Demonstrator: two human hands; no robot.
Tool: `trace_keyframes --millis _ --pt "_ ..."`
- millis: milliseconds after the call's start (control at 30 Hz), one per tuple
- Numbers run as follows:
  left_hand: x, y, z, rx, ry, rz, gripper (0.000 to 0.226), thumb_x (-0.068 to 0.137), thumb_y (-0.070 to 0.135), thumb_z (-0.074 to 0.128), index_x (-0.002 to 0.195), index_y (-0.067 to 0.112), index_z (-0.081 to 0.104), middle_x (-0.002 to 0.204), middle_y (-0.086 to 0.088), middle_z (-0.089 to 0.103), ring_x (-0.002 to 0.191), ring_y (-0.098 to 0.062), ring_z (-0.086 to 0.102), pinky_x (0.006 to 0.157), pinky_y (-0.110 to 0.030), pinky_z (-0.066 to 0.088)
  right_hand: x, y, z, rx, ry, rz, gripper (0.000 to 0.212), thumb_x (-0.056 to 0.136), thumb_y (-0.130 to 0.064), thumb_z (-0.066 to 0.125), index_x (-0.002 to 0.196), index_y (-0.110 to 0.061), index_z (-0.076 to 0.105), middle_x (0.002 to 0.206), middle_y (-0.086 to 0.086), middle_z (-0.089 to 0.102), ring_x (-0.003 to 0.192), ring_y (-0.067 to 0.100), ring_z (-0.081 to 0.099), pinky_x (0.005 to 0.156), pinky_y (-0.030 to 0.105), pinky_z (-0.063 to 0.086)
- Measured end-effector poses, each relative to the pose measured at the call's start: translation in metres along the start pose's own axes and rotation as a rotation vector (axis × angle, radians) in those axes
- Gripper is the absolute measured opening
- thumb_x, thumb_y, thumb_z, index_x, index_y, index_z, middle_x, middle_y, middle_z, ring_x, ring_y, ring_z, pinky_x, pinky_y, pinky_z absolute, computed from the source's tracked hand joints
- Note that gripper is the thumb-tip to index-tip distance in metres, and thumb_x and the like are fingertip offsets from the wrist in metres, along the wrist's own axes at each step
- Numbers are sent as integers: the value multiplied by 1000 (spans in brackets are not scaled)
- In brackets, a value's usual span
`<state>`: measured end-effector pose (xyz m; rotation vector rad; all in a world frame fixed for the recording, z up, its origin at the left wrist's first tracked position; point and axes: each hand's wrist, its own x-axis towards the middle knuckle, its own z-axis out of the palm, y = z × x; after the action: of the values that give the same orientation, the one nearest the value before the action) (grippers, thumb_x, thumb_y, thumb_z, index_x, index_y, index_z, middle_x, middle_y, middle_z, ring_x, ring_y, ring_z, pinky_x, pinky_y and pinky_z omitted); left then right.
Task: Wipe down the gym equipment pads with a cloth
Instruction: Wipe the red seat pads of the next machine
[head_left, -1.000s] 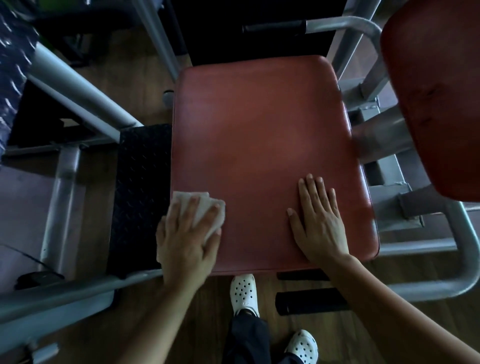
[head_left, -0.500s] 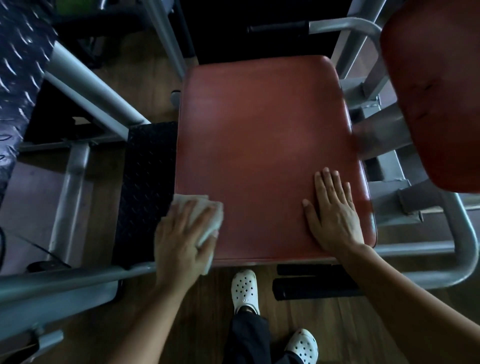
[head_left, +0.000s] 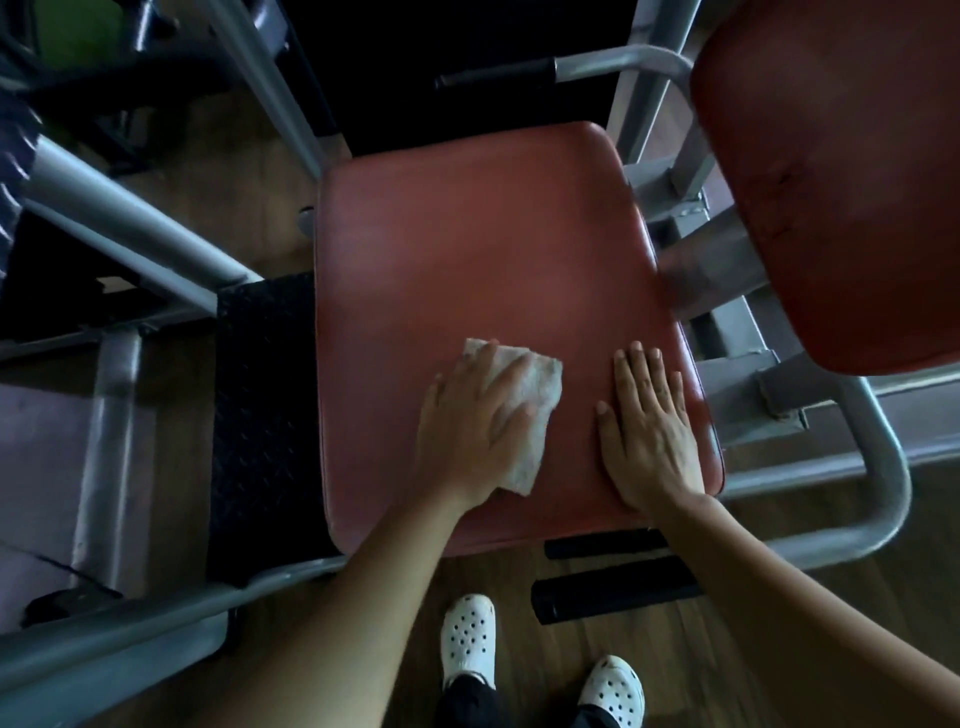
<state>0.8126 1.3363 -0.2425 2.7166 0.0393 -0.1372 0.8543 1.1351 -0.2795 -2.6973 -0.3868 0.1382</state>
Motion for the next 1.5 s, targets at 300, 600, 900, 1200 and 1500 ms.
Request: trace_keyframes --millis 300,600,900,1200,1500 --pt "-10 -117 -17 157 23 -132 64 95 49 18 150 17 17 159 -10 11 146 -30 2 118 -51 11 11 -110 3 108 -29 20 71 92 -49 13 150 -9 18 159 9 15 147 23 5 119 35 -1" --pt "-11 -120 -7 162 93 -106 61 96 45 22 150 17 20 158 -8 13 147 -29 3 118 -49 8 12 -119 32 -141 21 -52 62 90 -56 39 136 -16 50 143 14 47 134 39 38 109 54 30" --pt "-11 -116 -7 212 79 -116 62 96 45 20 149 14 22 158 -12 16 146 -33 8 117 -52 11 58 -39 -3 -190 118 150 60 91 -50 36 137 -15 48 139 14 48 130 42 38 112 53 25" --pt "-12 -115 -9 210 72 -125 63 95 46 17 149 14 20 158 -11 13 146 -31 4 117 -53 11 9 -50 5 -71 145 -123 60 87 -59 44 124 -16 61 131 11 58 127 37 47 106 49 33" --pt "-11 -115 -8 221 77 -128 63 95 47 17 150 15 19 158 -12 13 146 -34 6 117 -53 10 17 20 -26 -23 106 -157 60 88 -54 45 136 -17 51 143 10 47 138 35 32 112 55 26"
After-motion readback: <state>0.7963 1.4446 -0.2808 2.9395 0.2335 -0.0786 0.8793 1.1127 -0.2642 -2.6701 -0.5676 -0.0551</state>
